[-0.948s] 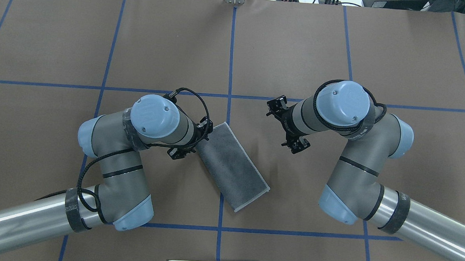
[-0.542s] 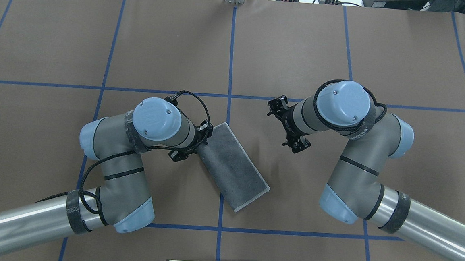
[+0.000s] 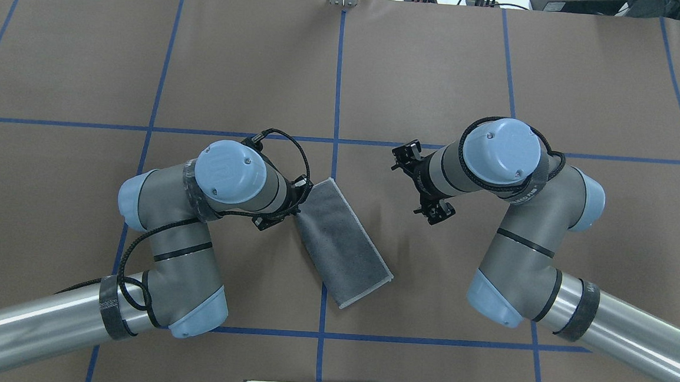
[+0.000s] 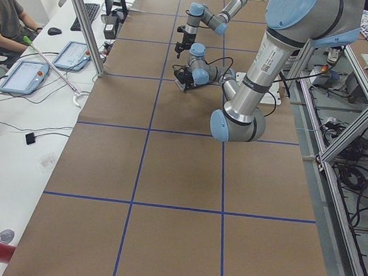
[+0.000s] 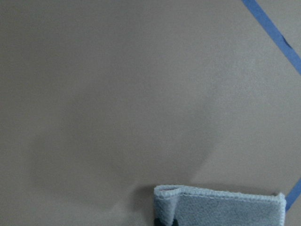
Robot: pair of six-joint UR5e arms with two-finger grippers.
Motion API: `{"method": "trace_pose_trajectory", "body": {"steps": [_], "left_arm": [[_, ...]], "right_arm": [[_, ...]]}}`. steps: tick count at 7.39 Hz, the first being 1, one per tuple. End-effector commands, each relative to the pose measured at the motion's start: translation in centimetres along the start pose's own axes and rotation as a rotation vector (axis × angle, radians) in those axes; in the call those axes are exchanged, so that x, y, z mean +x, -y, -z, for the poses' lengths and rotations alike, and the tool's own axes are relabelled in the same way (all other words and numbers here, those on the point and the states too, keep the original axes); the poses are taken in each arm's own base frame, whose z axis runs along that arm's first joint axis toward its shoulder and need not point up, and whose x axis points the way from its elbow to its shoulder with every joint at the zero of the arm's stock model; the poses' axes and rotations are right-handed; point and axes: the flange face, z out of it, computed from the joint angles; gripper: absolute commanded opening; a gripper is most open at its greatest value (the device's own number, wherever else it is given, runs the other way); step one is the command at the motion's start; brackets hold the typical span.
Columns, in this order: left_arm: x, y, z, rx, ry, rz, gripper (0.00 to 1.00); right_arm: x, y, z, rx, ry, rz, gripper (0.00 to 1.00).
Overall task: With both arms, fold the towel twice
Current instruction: 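Release the towel with the right gripper while the left gripper grasps its other end, then pull the towel end away from the robot with the left gripper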
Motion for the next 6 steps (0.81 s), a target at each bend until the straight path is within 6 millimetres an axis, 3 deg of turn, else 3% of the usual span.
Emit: {"method": "trace_pose_trajectory", "body": {"steps": [1, 3, 4, 5, 6], "left_arm": [[1.8, 2.6, 0.3, 0.044, -0.114, -0.065, 0.00], [4.6, 6.2, -1.5, 0.051, -0.214, -0.055, 0.00], [7.4, 7.4, -1.9, 0.065, -0.236, -0.045, 0.00], [9.3, 8.1, -2.3, 0.081, -0.233, -0.036, 0.13], [10.2, 9.0, -2.0, 0.079, -0.266, -0.036, 0.49]], "right_arm": [[0.0, 0.0, 0.0, 0.000, -0.001, 0.004, 1.00], [-0.7, 1.2, 0.6, 0.013, 0.012, -0.006, 1.00], [-0.9, 1.7, 0.7, 0.019, 0.013, 0.005, 1.00], [-0.9, 1.7, 0.8, 0.020, 0.014, 0.004, 1.00], [-0.9, 1.7, 0.8, 0.021, 0.013, 0.004, 1.00]]}}
